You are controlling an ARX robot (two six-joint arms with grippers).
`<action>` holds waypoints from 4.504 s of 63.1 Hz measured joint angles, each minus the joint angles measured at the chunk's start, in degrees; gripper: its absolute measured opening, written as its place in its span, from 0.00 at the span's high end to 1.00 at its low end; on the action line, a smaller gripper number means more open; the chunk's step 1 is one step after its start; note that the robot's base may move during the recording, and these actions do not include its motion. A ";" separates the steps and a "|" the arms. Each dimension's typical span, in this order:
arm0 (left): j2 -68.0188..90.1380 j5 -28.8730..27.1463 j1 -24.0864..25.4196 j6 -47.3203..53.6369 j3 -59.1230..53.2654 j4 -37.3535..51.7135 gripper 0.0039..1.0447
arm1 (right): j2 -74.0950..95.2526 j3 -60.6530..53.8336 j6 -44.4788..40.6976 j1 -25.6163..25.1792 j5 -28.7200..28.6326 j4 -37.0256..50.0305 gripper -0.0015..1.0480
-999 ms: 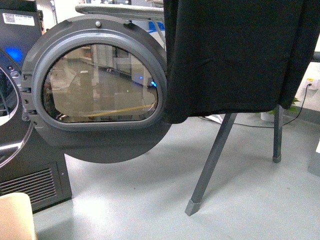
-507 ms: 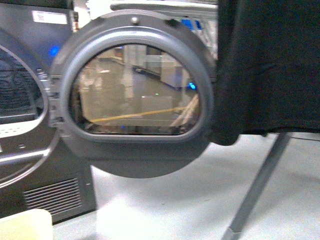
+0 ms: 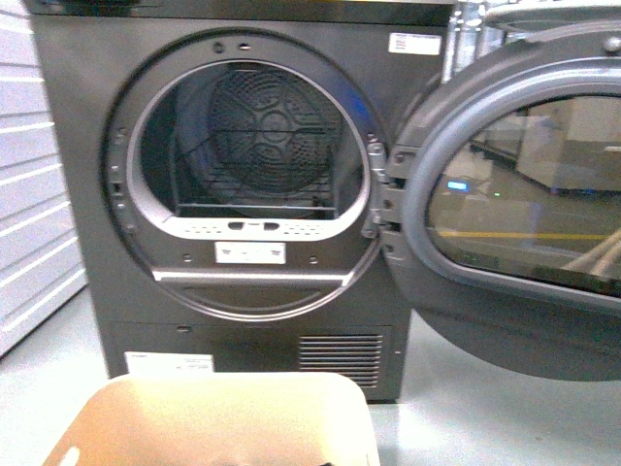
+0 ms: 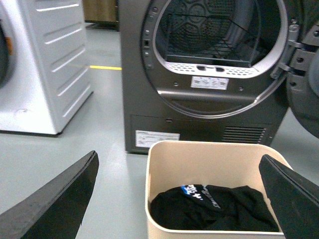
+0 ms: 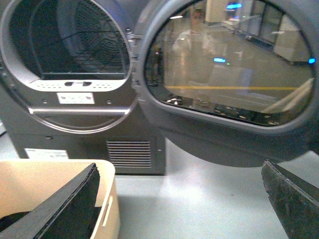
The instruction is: Move hamper under clothes hanger
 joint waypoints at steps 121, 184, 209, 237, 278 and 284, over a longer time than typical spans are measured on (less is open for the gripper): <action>125.02 6.10 -3.04 -1.01 69.18 4.02 0.06 | 113.77 72.13 6.43 9.01 6.03 -13.84 0.08; 133.41 6.99 -1.88 3.54 69.94 6.38 0.06 | 122.95 73.79 9.68 9.79 7.23 -11.23 0.08; 135.88 4.20 -1.88 3.65 70.42 7.65 0.50 | 124.74 74.69 10.82 11.93 10.97 -12.33 0.38; 135.67 3.56 -2.45 3.06 71.21 6.16 0.96 | 123.99 74.97 11.47 13.27 10.16 -14.25 0.97; 127.78 0.63 -2.78 3.23 69.48 8.48 0.96 | 116.56 73.64 12.09 13.46 9.49 -14.25 0.97; 127.78 0.61 -2.80 3.21 69.48 8.48 0.96 | 116.56 73.64 12.09 13.46 9.49 -14.25 0.97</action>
